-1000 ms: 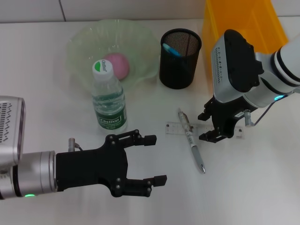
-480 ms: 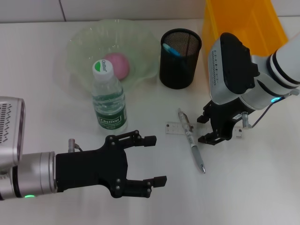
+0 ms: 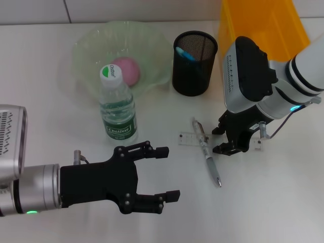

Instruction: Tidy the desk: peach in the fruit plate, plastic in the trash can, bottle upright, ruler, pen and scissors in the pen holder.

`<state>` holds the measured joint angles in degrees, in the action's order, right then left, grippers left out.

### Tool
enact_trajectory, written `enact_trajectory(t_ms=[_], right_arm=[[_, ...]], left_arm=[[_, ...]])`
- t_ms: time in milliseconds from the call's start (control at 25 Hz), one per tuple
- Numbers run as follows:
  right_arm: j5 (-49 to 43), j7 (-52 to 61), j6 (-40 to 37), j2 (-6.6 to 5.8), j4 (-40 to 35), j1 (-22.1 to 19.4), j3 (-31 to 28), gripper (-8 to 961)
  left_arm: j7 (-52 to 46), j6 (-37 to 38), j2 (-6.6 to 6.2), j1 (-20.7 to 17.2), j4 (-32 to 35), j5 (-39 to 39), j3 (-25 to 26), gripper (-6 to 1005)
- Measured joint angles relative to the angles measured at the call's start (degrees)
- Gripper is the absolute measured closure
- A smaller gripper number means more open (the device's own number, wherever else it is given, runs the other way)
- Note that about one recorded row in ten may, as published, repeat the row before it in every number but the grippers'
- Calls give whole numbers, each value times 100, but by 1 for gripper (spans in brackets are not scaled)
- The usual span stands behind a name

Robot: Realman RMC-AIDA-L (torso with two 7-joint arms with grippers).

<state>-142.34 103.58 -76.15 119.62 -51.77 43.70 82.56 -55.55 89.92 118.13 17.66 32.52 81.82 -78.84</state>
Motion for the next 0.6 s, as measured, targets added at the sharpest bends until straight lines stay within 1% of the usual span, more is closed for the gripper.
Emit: enact_trajectory(t_ms=[80, 360, 480, 520, 560, 600], right_arm=[[-1, 3, 6, 0, -2, 1, -7, 511], [45, 25, -2, 0, -62, 3, -64, 562], [187, 139, -222, -22, -364, -56, -122, 562], [206, 198, -448, -31, -681, -120, -339, 562], [217, 208, -561, -29, -830, -160, -469, 562], [217, 208, -561, -29, -830, -160, -469, 562]], left_arm=[[0, 5, 0, 0, 0, 0, 0, 126], [3, 8, -1, 0, 13, 0, 0, 126], [0, 10, -1, 0, 56, 0, 0, 126], [-3, 17, -1, -3, 75, 0, 0, 126], [-3, 17, -1, -3, 75, 0, 0, 126], [-4, 22, -1, -5, 80, 0, 0, 126]])
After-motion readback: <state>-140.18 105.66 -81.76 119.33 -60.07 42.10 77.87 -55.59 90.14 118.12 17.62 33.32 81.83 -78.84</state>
